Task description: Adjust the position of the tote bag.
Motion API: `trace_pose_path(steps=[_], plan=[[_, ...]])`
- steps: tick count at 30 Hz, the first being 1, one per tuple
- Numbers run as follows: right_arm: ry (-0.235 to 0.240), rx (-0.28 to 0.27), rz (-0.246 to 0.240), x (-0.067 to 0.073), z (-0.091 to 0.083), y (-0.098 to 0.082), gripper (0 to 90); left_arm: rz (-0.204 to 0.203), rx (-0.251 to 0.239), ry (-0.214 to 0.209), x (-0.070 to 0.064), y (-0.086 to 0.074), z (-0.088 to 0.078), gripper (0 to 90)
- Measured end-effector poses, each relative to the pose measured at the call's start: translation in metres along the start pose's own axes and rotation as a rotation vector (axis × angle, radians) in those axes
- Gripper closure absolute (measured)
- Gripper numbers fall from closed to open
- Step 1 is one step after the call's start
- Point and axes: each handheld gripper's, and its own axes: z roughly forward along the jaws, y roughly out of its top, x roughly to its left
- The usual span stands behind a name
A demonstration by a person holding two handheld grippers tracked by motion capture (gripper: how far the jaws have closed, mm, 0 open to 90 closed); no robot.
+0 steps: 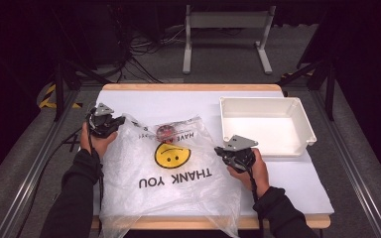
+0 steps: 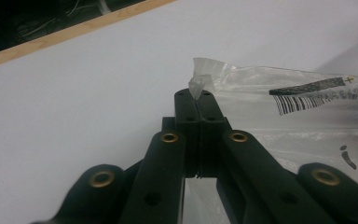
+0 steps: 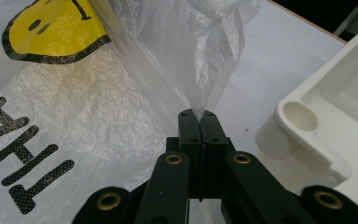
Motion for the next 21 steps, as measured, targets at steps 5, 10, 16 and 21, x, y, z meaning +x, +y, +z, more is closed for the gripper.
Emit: trace_pose_path(steps=[5,10,16,21], plan=[[0.001,-0.002,0.001,0.001,-0.006,-0.002,86.2,0.028,-0.059,-0.033,-0.007,-0.009,-0.020,71.1],[0.007,0.002,-0.007,0.001,-0.014,-0.005,84.2,0.001,-0.100,-0.035,-0.017,-0.021,-0.046,33.9],[-0.015,-0.001,-0.026,0.001,-0.024,-0.005,72.0,0.092,-0.113,-0.105,-0.045,-0.040,-0.082,18.9],[-0.036,-0.003,-0.027,0.001,-0.036,-0.007,63.9,0.139,-0.114,-0.157,-0.068,-0.056,-0.104,16.6]])
